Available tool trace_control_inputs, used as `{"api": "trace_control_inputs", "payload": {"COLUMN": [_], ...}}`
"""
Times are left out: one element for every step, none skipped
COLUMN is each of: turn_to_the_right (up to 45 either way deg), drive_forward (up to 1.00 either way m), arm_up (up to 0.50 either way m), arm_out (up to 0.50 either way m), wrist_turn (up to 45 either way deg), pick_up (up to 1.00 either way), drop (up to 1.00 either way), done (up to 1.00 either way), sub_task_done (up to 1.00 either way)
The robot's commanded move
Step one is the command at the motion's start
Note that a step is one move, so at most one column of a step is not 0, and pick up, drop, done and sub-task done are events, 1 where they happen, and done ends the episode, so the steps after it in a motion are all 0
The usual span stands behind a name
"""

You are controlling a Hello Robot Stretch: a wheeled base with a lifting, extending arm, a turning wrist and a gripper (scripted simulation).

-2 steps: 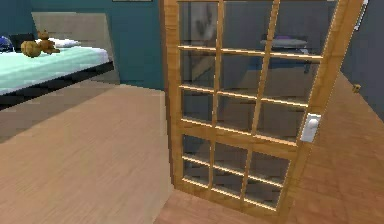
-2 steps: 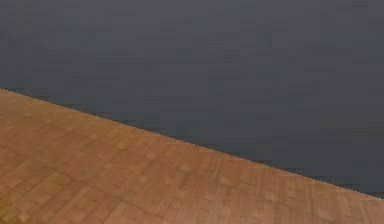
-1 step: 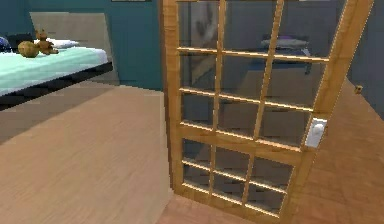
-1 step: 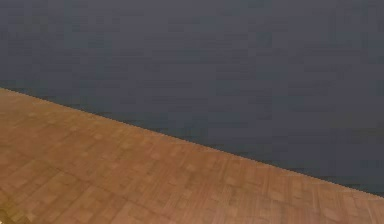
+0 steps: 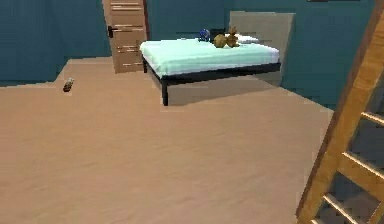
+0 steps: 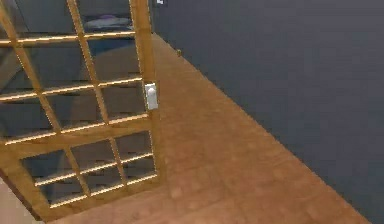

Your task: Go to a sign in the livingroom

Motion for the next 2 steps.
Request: {"api": "trace_control_inputs", "payload": {"turn_to_the_right": [-39.0,0.0], "drive_forward": [0.00,1.00], "arm_up": [0.00,0.00], "arm_out": [0.00,0.00], "wrist_turn": [0.0,0.0], "pick_up": [0.00,0.00], "drop": [0.00,0.00], "done": [0.00,0.00], "sub_task_done": [0.00,0.00]}}
